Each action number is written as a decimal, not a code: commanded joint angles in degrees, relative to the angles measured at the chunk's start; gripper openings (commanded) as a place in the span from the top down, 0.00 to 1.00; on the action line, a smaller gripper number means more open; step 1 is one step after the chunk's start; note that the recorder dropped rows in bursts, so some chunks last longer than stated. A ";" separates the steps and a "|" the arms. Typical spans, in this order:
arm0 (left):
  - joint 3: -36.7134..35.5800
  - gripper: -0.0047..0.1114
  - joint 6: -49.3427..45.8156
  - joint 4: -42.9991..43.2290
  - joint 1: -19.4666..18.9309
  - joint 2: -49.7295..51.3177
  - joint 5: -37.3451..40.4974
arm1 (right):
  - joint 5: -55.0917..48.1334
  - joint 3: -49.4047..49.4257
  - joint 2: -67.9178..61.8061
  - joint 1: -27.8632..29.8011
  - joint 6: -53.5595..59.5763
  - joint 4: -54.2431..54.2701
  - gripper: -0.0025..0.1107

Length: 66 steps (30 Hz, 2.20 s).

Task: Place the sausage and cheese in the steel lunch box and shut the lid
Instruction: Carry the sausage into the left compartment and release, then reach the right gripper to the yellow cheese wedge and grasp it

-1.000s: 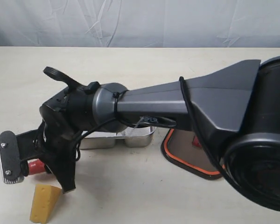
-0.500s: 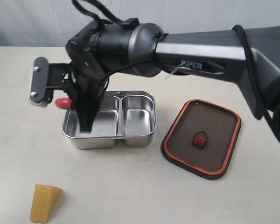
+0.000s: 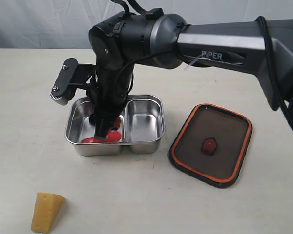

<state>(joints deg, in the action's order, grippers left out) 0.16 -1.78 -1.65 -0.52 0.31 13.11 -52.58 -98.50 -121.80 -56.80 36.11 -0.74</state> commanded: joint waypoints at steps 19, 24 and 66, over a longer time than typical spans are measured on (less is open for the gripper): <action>-0.16 0.96 0.04 -0.18 0.15 -0.31 -0.10 | -5.48 0.72 2.35 -7.06 -36.11 24.59 0.54; -0.16 0.96 0.04 -0.18 0.15 -0.31 -0.10 | 2.60 0.72 1.20 -12.84 -50.04 19.31 0.54; -0.16 0.96 0.04 -1.46 0.15 -0.31 -0.70 | -6.85 0.72 -3.70 -20.88 -87.55 -7.81 0.54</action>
<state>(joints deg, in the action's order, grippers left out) 0.16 -1.78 -2.70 -0.52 0.31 13.11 -58.23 -97.78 -125.73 -77.57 -53.28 -8.02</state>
